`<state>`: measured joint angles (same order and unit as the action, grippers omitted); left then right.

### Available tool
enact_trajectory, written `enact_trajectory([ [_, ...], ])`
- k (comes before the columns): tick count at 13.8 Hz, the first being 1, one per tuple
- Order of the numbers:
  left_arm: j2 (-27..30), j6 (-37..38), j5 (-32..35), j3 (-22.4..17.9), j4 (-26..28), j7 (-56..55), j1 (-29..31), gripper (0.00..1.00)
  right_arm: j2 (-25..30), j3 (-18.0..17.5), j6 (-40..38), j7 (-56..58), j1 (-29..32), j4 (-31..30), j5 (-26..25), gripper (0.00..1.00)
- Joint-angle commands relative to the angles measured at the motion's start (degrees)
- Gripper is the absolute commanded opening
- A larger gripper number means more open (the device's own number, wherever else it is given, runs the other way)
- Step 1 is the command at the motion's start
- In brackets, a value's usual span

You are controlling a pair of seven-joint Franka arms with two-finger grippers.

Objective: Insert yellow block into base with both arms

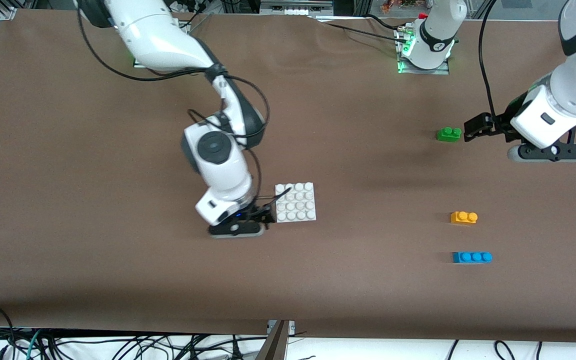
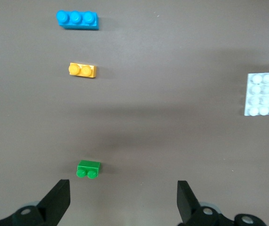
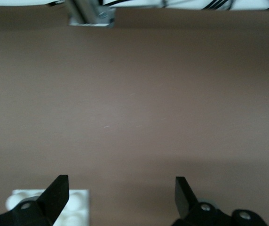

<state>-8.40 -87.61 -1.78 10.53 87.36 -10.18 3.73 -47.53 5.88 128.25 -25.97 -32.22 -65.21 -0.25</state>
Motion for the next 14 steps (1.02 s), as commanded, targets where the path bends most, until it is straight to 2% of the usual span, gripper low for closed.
enact_trajectory([
  [1, -2.2, 0.7, 1.4, -0.8, -2.3, 0.8, 2.2, 1.00, 3.8, -1.6, -4.9, 7.8, 6.3, -0.5, 0.3, 1.00],
  [4, -4.9, -0.4, 2.9, -0.9, -3.0, 1.3, 3.1, 1.00, 5.7, -1.0, -9.5, 7.9, 7.5, -0.5, 0.2, 1.00],
  [5, -6.5, -1.8, 3.2, -1.0, -3.2, 2.9, 3.5, 1.00, 6.9, 0.3, -12.4, 8.2, 7.7, -0.4, 0.0, 1.00],
  [7, -9.9, -6.8, 4.9, -1.7, -3.2, 7.4, 5.7, 1.00, 10.7, 2.6, -14.2, 8.5, 8.7, -0.6, 0.3, 1.00],
  [9, -12.9, -11.2, 4.9, -1.7, -3.1, 13.0, 7.7, 1.00, 14.5, 2.7, -14.4, 8.5, 11.1, -0.9, 0.3, 1.00],
  [12, -18.0, -17.8, 5.3, -2.1, -2.4, 16.9, 8.7, 1.00, 21.2, 2.7, -14.4, 8.6, 13.5, -4.6, -0.1, 1.00],
  [14, -21.6, -19.5, 5.7, -2.2, -2.4, 17.0, 8.8, 1.00, 27.1, 2.7, -14.6, 8.6, 14.6, -9.7, -0.1, 1.00],
])
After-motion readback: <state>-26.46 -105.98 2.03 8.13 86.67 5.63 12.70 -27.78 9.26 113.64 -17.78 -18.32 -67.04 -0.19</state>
